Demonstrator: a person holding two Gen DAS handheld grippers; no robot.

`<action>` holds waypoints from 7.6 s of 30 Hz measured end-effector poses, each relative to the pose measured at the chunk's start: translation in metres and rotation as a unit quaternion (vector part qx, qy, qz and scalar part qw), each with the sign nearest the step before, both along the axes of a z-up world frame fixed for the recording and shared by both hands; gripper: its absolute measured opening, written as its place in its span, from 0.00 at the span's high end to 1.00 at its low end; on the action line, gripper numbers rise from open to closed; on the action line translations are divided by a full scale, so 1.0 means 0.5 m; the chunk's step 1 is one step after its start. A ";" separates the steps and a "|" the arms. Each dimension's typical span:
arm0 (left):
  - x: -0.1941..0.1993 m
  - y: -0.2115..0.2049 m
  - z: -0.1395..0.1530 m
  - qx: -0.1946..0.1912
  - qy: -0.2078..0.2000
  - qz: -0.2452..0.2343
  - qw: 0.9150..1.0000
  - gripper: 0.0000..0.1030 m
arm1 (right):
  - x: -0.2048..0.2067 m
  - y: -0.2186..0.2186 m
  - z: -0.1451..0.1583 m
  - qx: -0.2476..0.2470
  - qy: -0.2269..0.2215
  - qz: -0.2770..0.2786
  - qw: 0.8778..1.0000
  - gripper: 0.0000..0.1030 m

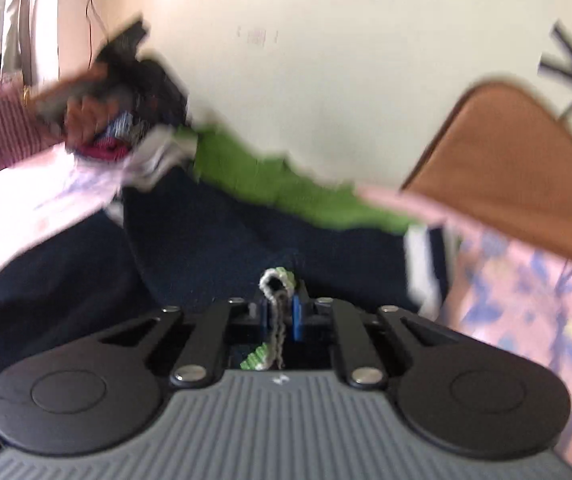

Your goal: Fold small clothes

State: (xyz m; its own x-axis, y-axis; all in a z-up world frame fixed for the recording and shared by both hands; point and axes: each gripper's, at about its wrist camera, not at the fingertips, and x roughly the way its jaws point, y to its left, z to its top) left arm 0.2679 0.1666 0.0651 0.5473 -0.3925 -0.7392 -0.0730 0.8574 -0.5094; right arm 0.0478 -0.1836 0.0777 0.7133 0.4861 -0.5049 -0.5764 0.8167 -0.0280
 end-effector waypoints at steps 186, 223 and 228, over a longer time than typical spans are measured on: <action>-0.376 -0.194 -0.052 0.172 -0.159 -0.045 0.971 0.74 | 0.025 0.073 -0.102 0.121 0.076 -0.106 0.984 0.69; -0.508 -0.192 -0.003 -0.076 -0.158 -0.076 0.982 0.72 | -0.048 0.095 0.045 0.303 0.131 -0.056 0.942 0.76; -0.590 0.013 0.022 -0.067 -0.193 0.067 0.977 0.66 | -0.032 0.293 0.050 0.218 0.134 0.044 0.966 0.76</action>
State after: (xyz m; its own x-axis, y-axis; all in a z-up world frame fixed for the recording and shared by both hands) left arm -0.0273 0.1733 0.0758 0.8278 -0.3779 -0.4146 0.0400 0.7769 -0.6283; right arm 0.0319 -0.0372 0.1028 0.5321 0.7467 -0.3991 -0.5825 0.6650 0.4674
